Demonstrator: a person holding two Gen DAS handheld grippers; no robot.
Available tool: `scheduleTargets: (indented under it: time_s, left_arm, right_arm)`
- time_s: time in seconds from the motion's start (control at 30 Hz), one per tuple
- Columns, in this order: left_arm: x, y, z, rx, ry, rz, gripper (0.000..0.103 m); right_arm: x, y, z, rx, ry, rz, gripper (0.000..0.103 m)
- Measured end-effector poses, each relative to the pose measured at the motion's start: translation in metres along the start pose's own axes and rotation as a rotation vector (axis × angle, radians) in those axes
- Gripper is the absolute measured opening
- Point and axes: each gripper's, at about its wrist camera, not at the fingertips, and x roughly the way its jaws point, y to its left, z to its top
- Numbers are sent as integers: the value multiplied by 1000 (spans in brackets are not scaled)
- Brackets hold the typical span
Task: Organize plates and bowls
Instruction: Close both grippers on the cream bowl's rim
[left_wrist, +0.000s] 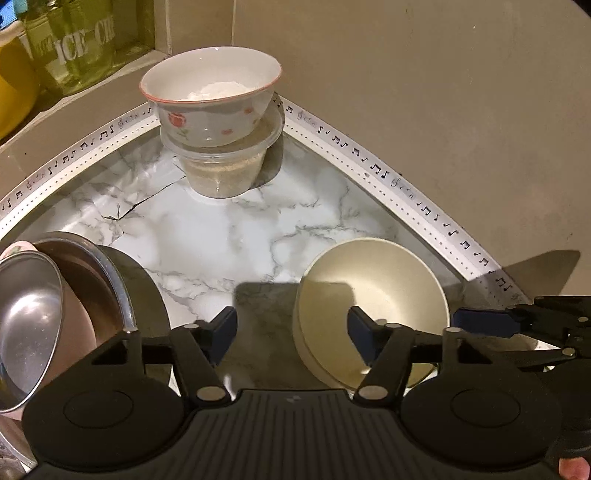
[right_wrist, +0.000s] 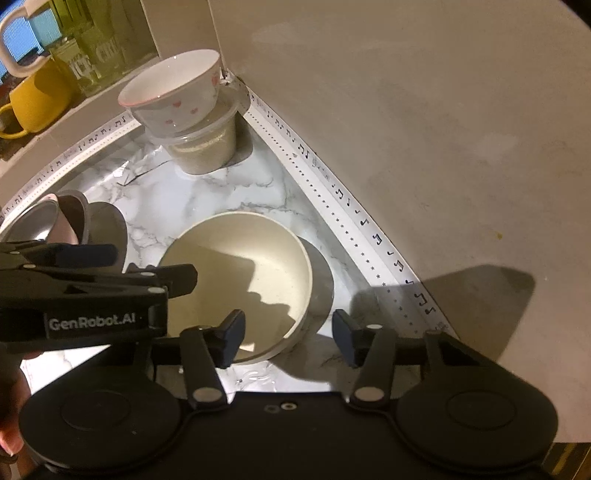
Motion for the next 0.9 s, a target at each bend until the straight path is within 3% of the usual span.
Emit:
scheduleTargets:
  time_s: [0.03,0.17,0.37,0.5,0.6,0.9]
  left_arm:
    - [1,-1,0,3,1,-1,63]
    - [7,-1,-2,-4,24,-35,40]
    - [14,-4,-7,13,56,2,30]
    - [14,-1,-7,3,53,-11,17]
    - [11,-3,-9,12,42,-19,12]
    - [-5,-10,-13,56,17,-12,11]
  right_arm:
    - [1,0,0,-2,4,-2,45]
    - [6,2,1,-4,14,-6,36]
    - [9,0,3,4,15,-23,22]
    - [8,0,3,-2,12,-26,15]
    - [7,3,2,-11,9,-34,13]
    - [-2,9,0,-56,-31,-64,11]
